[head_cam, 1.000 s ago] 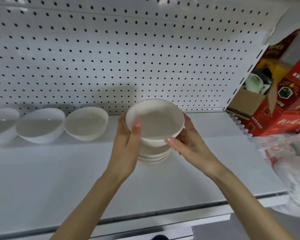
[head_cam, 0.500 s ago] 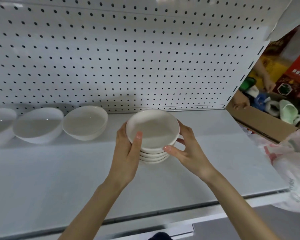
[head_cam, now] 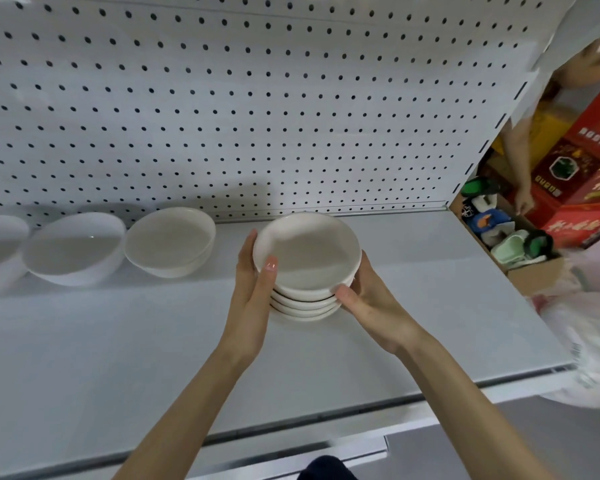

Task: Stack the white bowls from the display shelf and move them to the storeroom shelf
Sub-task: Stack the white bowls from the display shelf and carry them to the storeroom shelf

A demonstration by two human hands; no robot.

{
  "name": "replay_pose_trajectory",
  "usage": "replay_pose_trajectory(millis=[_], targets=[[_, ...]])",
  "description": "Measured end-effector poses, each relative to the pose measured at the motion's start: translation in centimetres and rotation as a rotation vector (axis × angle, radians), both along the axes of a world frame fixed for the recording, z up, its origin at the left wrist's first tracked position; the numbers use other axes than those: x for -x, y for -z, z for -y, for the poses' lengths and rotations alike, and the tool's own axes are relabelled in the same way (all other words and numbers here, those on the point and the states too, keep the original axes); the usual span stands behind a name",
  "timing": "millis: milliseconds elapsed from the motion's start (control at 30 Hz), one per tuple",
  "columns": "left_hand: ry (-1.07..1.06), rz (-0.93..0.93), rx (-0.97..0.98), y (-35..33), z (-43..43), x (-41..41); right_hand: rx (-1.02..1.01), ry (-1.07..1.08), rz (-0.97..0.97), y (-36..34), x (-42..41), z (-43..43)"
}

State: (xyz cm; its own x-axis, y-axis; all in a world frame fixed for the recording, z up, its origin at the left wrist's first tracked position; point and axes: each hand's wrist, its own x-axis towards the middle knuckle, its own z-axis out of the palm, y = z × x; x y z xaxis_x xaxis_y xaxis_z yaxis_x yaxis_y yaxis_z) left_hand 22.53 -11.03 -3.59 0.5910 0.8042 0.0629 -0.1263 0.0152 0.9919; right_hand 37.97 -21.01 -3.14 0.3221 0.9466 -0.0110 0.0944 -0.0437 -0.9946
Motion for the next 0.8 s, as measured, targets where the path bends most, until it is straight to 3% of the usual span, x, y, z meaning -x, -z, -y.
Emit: replay_pose_trajectory(millis=[167,467,800], targets=[[0.103,0.047,0.167,0.5,-1.2,0.2,-0.061,0.081,-0.092,0.8,1.5,-0.7],[0.213,0.143,0.224,-0.3,0.4,0.8,-0.146,0.373,-0.170,1.4,5.6,1.5],[0.656,0.129,0.236,-1.0,14.3,-5.8,-0.206,0.892,-0.155,2.4,4.6,18.6]])
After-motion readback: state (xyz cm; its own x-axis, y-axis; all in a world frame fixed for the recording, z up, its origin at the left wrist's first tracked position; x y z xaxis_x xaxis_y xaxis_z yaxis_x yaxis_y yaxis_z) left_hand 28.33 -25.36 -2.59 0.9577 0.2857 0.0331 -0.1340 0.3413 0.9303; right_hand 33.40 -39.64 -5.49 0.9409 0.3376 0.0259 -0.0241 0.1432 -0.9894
